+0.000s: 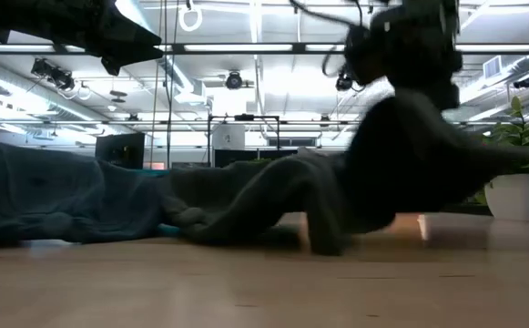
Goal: Pick & Place hat
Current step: Put the right gray cap into the orange bin
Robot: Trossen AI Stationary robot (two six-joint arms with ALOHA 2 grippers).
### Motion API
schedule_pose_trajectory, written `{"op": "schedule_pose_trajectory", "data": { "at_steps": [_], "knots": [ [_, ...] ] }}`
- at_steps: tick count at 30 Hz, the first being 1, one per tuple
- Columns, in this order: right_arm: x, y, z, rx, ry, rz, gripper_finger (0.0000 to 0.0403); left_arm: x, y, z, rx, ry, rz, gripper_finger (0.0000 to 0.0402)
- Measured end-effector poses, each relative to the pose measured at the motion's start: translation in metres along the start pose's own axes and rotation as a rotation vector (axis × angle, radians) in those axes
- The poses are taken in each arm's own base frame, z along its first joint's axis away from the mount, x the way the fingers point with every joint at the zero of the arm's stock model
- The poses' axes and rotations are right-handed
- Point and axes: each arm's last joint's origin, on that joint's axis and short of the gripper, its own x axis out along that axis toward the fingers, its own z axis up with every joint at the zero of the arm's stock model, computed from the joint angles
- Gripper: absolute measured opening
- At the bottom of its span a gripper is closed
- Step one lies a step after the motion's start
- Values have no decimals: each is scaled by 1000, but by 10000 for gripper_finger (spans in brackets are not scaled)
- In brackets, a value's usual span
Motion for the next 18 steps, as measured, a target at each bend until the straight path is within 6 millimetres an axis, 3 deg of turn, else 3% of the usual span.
{"op": "schedule_pose_trajectory", "data": {
  "at_steps": [8, 11, 15, 18],
  "knots": [
    [-70, 23, 8, -210, -111, -111, 4, 0, 0, 0, 0, -1, 0, 179],
    [-90, 23, 10, -372, -170, -217, 3, 0, 0, 0, 1, 0, 0, 179],
    [-101, 19, 17, -723, -219, -407, 2, 0, 0, 0, 1, -1, 0, 179],
    [-103, 11, 25, -882, -207, -519, 2, 0, 0, 0, 0, 0, 0, 179]
  ]
}}
